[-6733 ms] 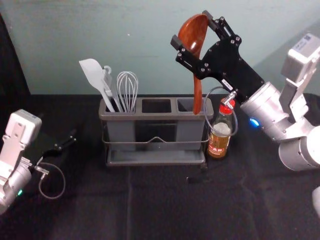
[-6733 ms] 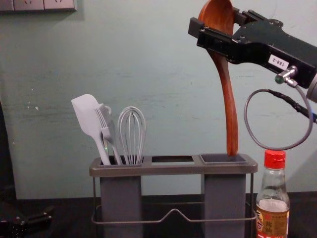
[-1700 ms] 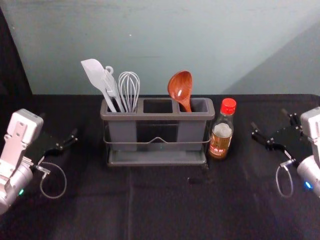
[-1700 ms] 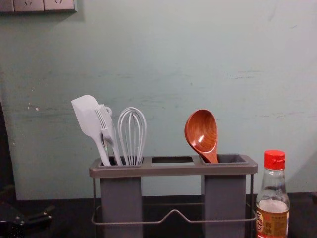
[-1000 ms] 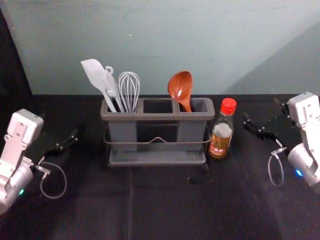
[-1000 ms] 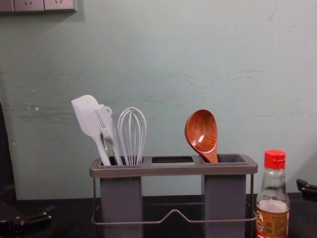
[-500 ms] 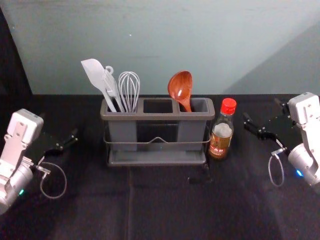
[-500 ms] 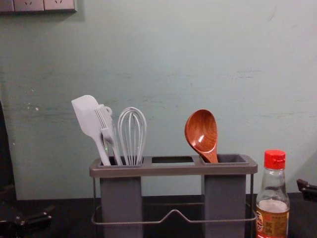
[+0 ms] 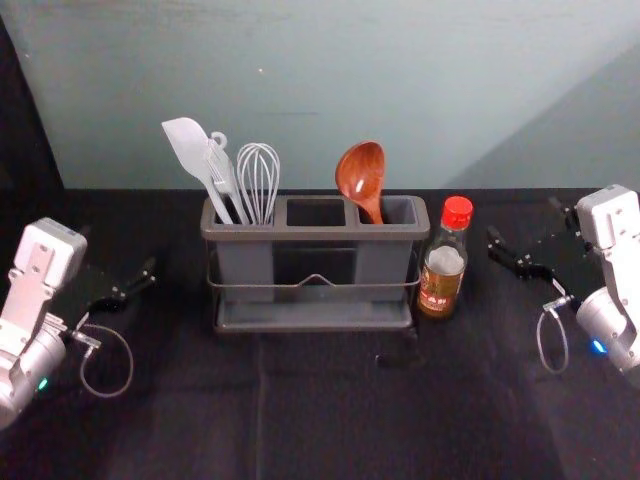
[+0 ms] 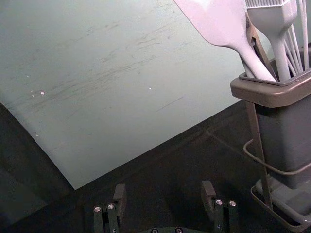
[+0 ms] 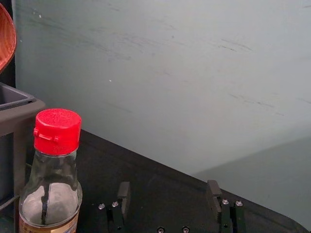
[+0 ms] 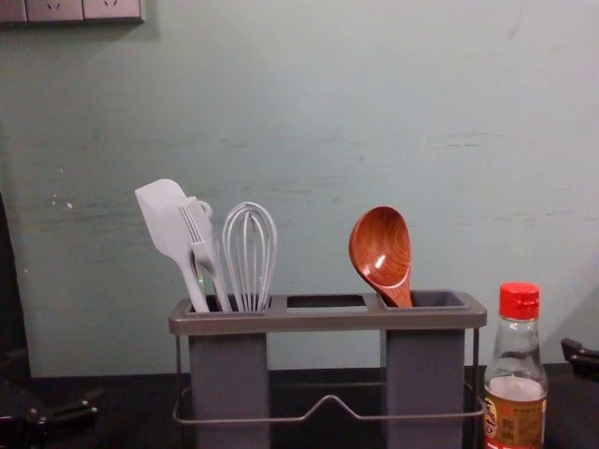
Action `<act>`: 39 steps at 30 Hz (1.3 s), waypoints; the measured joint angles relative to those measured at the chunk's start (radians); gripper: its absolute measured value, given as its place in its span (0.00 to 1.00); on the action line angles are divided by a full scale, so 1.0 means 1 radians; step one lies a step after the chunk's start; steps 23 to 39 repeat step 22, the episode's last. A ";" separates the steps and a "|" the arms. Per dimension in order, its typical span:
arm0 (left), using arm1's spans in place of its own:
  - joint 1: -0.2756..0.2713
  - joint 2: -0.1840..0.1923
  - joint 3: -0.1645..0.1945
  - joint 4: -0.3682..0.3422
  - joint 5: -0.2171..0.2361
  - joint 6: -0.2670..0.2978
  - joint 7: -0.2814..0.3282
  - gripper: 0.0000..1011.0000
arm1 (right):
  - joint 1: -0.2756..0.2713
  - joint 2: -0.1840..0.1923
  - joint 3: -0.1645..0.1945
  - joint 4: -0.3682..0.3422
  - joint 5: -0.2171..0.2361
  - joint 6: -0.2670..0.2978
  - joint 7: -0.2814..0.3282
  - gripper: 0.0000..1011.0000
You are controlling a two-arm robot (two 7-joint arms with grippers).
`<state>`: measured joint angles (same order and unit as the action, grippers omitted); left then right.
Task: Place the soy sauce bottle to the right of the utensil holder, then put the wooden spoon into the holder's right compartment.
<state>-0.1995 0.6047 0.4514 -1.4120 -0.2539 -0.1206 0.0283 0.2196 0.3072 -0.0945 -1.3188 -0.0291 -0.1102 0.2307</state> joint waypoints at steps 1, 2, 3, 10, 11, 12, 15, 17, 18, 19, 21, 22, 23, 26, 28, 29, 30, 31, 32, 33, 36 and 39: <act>0.000 0.000 0.000 0.000 0.000 0.000 0.000 1.00 | 0.000 0.000 0.000 0.000 0.000 0.000 0.000 0.99; 0.000 0.000 0.000 0.000 0.000 0.000 0.000 1.00 | 0.000 0.000 0.000 0.000 0.000 0.000 0.000 0.99; 0.000 0.000 0.000 0.000 0.000 0.000 0.000 1.00 | 0.000 0.000 0.000 0.000 0.000 0.000 0.000 0.99; 0.000 0.000 0.000 0.000 0.000 0.000 0.000 1.00 | 0.000 0.000 0.000 0.000 0.000 0.000 0.000 0.99; 0.000 0.000 0.000 0.000 0.000 0.000 0.000 1.00 | 0.000 0.000 0.000 0.000 0.000 0.000 0.000 0.99; 0.000 0.000 0.000 0.000 0.000 0.000 0.000 1.00 | 0.000 0.000 0.000 0.000 0.000 0.000 0.000 0.99; 0.000 0.000 0.000 0.000 0.000 0.000 0.000 1.00 | 0.000 0.000 0.000 0.000 0.000 0.000 0.000 0.99; 0.000 0.000 0.000 0.000 0.000 0.000 0.000 1.00 | 0.000 0.000 0.000 0.000 0.000 0.000 0.000 0.99; 0.000 0.000 0.000 0.000 0.000 0.000 0.000 1.00 | 0.000 0.000 0.000 0.000 0.000 0.000 0.000 0.99; 0.000 0.000 0.000 0.000 0.000 0.000 0.000 1.00 | 0.000 0.000 0.000 0.000 0.000 0.000 0.000 0.99; 0.000 0.000 0.000 0.000 0.000 0.000 0.000 1.00 | 0.000 0.000 0.000 0.000 0.000 0.000 0.000 0.99; 0.000 0.000 0.000 0.000 0.000 0.000 0.000 1.00 | 0.000 0.000 0.000 0.000 0.000 0.000 0.000 0.99; 0.000 0.000 0.000 0.000 0.000 0.000 0.000 1.00 | 0.000 0.000 0.000 0.000 0.000 0.000 0.000 0.99; 0.000 0.000 0.000 0.000 0.000 0.000 0.000 1.00 | 0.000 0.000 0.000 0.000 0.000 0.000 0.000 0.99; 0.000 0.000 0.000 0.000 0.000 0.000 0.000 1.00 | 0.000 0.000 0.000 0.000 0.000 0.000 0.000 0.99; 0.000 0.000 0.000 0.000 0.000 0.000 0.000 1.00 | 0.000 0.000 0.000 0.000 0.000 0.000 0.000 0.99; 0.000 0.000 0.000 0.000 0.000 0.000 0.000 1.00 | 0.000 0.000 0.000 0.000 0.000 0.000 0.000 0.99; 0.000 0.000 0.000 0.000 0.000 0.000 0.000 1.00 | 0.000 0.000 0.000 0.000 0.000 0.000 0.000 0.99; 0.000 0.000 0.000 0.000 0.000 0.000 0.000 1.00 | 0.000 0.000 0.000 0.000 0.000 0.000 0.000 0.99; 0.000 0.000 0.000 0.000 0.000 0.000 0.000 1.00 | 0.000 0.000 0.000 0.000 0.000 0.000 0.000 0.99; 0.000 0.000 0.000 0.000 0.000 0.000 0.000 1.00 | 0.000 0.000 0.000 0.000 0.000 0.000 0.000 0.99; 0.000 0.000 0.000 0.000 0.000 0.000 0.000 1.00 | 0.000 0.000 0.000 0.000 0.000 0.000 0.000 0.99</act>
